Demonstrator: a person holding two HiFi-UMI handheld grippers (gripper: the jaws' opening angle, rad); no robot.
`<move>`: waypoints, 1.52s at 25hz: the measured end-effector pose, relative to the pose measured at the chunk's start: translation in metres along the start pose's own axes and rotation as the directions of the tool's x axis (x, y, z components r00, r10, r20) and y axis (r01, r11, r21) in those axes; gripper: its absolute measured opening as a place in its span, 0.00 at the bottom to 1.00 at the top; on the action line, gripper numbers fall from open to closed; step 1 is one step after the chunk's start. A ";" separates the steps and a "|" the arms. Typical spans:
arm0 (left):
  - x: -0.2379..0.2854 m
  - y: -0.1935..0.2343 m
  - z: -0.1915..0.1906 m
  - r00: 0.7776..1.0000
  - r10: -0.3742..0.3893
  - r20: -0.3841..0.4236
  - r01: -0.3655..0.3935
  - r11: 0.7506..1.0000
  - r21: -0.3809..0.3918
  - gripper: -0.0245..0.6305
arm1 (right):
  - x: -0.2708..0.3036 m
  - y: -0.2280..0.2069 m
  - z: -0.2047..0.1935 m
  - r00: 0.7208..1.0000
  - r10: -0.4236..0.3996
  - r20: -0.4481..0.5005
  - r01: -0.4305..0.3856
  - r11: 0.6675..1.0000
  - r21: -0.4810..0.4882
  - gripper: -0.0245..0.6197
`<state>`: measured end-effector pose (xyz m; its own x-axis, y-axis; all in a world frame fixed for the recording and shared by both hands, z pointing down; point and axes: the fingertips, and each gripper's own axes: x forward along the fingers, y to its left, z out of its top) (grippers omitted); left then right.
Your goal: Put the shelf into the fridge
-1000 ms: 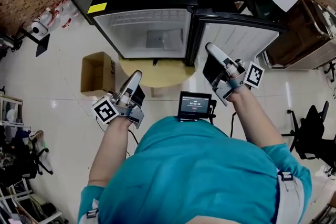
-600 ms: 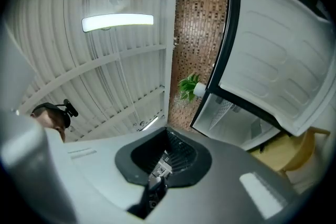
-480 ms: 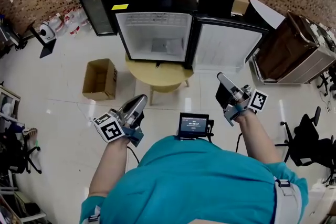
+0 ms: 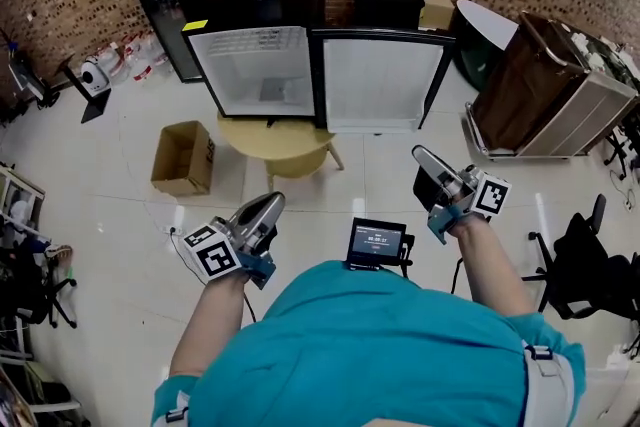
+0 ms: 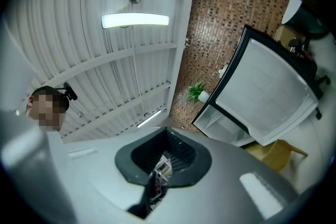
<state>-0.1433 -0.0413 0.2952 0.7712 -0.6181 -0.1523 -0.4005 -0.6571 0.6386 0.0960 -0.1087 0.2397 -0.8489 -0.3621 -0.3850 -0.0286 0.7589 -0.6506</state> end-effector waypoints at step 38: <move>0.083 -0.344 -0.302 0.978 0.041 -0.203 0.044 0.916 0.398 0.04 | -0.429 0.226 -0.024 0.939 -0.313 -0.141 0.258 0.916 -0.308 0.04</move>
<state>0.2082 0.2634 0.2910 0.8385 -0.5440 0.0308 -0.5300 -0.8010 0.2783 0.4410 0.2311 0.2738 -0.8629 -0.5010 -0.0659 -0.4083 0.7681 -0.4933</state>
